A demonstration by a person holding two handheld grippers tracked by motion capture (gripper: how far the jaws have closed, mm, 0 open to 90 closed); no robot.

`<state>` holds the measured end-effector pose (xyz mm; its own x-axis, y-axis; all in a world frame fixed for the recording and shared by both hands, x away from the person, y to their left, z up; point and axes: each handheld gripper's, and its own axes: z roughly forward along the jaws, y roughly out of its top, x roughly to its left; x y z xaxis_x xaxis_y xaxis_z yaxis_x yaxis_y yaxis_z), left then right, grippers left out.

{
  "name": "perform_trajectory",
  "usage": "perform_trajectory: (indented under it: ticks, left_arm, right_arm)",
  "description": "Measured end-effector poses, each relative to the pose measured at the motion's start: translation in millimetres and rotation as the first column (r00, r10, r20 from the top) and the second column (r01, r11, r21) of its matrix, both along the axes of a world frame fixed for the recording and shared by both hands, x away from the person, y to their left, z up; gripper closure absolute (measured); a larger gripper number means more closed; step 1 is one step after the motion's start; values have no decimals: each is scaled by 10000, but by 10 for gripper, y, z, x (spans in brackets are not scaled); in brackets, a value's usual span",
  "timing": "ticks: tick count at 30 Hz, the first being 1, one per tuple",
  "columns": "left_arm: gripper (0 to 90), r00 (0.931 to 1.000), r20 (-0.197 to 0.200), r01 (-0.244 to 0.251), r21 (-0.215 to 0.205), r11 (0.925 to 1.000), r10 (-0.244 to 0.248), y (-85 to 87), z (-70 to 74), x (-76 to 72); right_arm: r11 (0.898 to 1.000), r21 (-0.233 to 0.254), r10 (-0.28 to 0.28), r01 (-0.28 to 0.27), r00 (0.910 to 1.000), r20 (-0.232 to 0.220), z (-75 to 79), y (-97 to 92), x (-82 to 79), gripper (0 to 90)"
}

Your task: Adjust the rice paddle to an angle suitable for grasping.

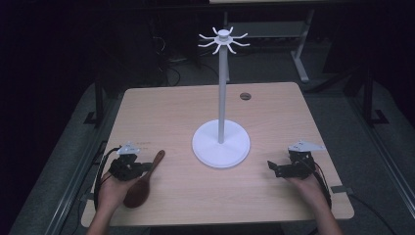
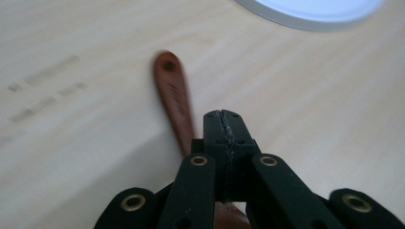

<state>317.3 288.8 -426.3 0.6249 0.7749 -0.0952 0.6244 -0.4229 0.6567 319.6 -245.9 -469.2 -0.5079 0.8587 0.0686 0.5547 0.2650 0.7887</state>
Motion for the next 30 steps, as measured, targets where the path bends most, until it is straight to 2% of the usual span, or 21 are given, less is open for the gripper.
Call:
perform_trajectory:
  ticks: [3, 4, 5, 7, 11, 14, 17, 20, 23, 24, 26, 28, 30]
  left_arm:
    - [897, 9998, -29, -201, -14, 9998, 201, -4, -21, 154]
    - [897, 9998, -29, -201, -14, 9998, 201, -4, -21, 154]
    - [897, 9989, -61, -464, -49, 9989, 463, -20, -52, 243]
    - [897, 9973, -85, -726, 168, 9972, 728, -34, -94, 329]
    - [897, 9961, -164, -851, 739, 9936, 866, -47, -155, 380]
    - [897, 9952, -432, -844, 671, 9942, 874, -31, -220, 379]
    - [897, 9960, -578, -646, 592, 9962, 680, -48, -239, 384]
    - [898, 9970, -673, -365, 245, 9990, 381, -134, -241, 370]
    - [897, 9969, -769, 205, 226, 9995, -187, -273, -238, 345]
    - [897, 9964, -655, 550, 309, 9980, -529, -333, -236, 342]
    - [897, 9945, -675, 824, 375, 9959, -797, -415, -229, 319]
    - [897, 9935, -651, 964, 390, 9946, -937, -449, -218, 302]
    - [897, 9940, -597, 928, 227, 9954, -913, -449, -193, 276]
  right_arm:
    - [10000, 3, 29, -29, 10000, 6, 0, 1, 3, 17]
    - [10000, 17, 26, -26, 10000, 11, -1, 0, 4, 16]
    - [10000, 14, 15, -15, 10000, 8, -1, -1, 4, 17]
    - [10000, 24, 5, -5, 10000, 22, -1, -1, 5, 17]
    - [10000, 22, 5, -5, 10000, 73, 6, -7, -2, 17]
    - [10000, 66, -32, 32, 10000, 55, 8, -11, -1, 17]
    - [10000, 20, -27, 27, 10000, 61, 6, -5, -1, 17]
    - [10000, -16, -5, 5, 10000, 91, 8, -2, -3, 17]
    - [10000, -3, -27, 27, 10000, 73, 6, -2, 1, 17]
    - [10000, -6, -18, 18, 10000, 74, 5, -1, 2, 17]
    - [10000, -10, 16, -16, 10000, 52, 6, 4, -1, 17]
    - [10000, 1, 31, -31, 10000, 50, 8, 7, -4, 17]
    - [10000, 10, 38, -38, 10000, 53, 9, 6, -4, 17]
